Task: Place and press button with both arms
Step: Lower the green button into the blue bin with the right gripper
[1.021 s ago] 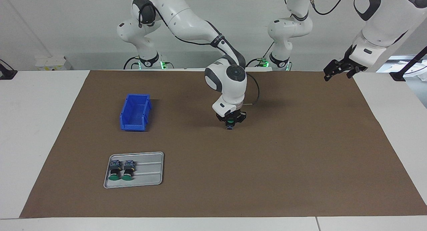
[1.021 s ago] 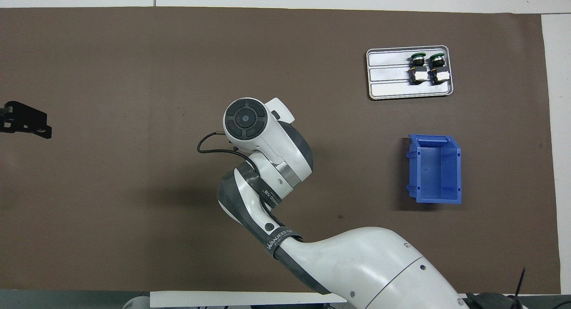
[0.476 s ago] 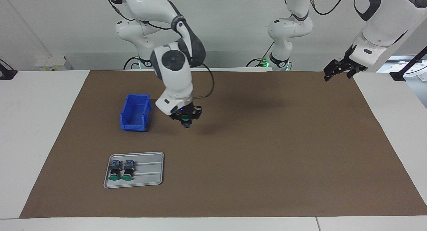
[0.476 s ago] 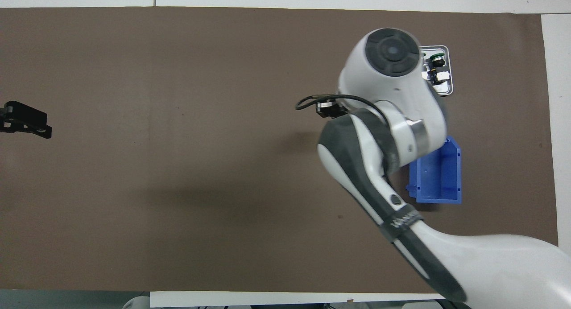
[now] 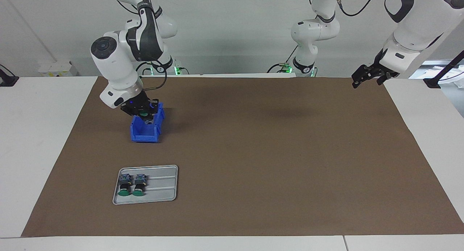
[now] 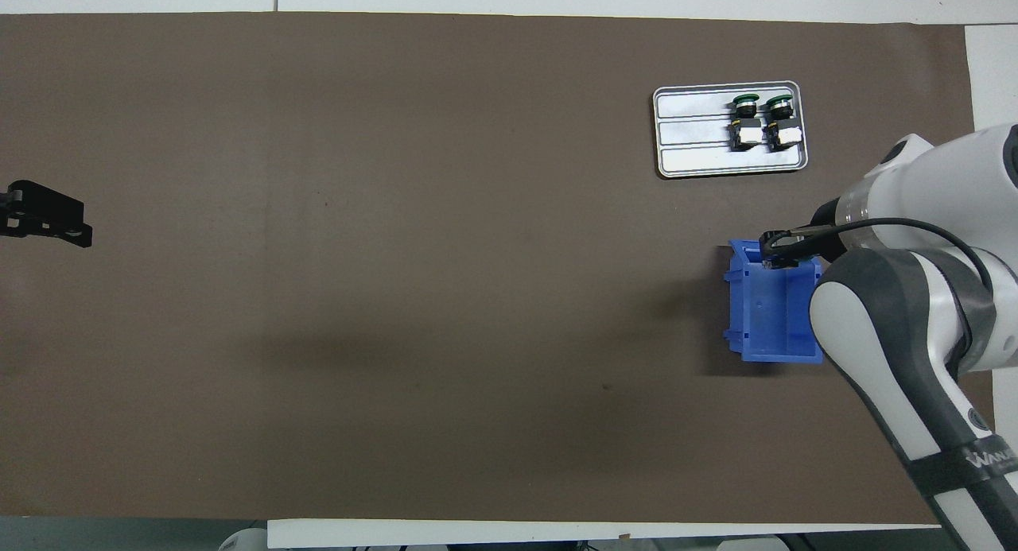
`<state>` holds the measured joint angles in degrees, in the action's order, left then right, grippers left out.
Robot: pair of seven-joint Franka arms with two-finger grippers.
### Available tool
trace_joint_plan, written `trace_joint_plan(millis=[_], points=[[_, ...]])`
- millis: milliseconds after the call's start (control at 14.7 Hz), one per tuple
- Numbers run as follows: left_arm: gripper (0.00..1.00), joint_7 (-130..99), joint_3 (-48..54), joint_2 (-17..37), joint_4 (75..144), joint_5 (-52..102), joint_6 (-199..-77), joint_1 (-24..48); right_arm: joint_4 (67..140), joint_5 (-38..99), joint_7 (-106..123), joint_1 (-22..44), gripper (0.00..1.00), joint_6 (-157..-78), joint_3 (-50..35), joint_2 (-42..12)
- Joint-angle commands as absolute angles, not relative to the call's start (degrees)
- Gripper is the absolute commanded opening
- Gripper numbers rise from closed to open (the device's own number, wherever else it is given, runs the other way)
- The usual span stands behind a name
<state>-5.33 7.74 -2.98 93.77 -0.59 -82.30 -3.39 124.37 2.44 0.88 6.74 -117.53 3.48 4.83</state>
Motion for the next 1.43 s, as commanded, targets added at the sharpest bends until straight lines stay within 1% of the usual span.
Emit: trace_joint_plan(millis=[0,136,408,476,680,885,1157,1361], points=[[0.99,-4.75,7.73,-3.78,93.87,-1.49,-81.21,-3.60,128.31,2.64,1.67,5.28,0.02,-121.71,2.46,5.45],[0.99,-4.75,7.73,-3.78,93.87,-1.49,-81.21,-3.60,130.86,2.55,3.51,4.92,0.02,-125.49,2.46,4.93],[0.99,-4.83,7.73,-3.78,93.87,-1.49,-81.21,-3.60,131.48,2.37,6.77,3.78,0.02,-126.38,2.46,3.43],[0.99,-4.75,7.73,-3.69,93.87,-1.49,-81.21,-3.60,131.92,2.37,7.03,3.69,0.02,-127.78,2.46,2.30],[0.99,-4.75,7.73,-3.78,93.87,-1.49,-81.21,-3.60,133.59,2.29,8.88,3.69,0.02,-130.60,2.46,1.85],[0.99,-4.75,8.35,-3.95,93.87,-1.49,-80.51,-2.81,133.95,2.29,9.05,3.52,0.02,-130.87,2.46,0.79],[0.99,-3.78,8.35,-4.22,94.30,-1.49,-81.21,-3.42,134.56,2.29,9.05,3.52,0.03,-130.69,2.46,0.97],[0.99,-2.90,7.91,-5.71,97.81,-1.49,-85.59,-3.60,135.17,2.20,9.31,2.72,0.05,-130.52,2.46,1.14]])
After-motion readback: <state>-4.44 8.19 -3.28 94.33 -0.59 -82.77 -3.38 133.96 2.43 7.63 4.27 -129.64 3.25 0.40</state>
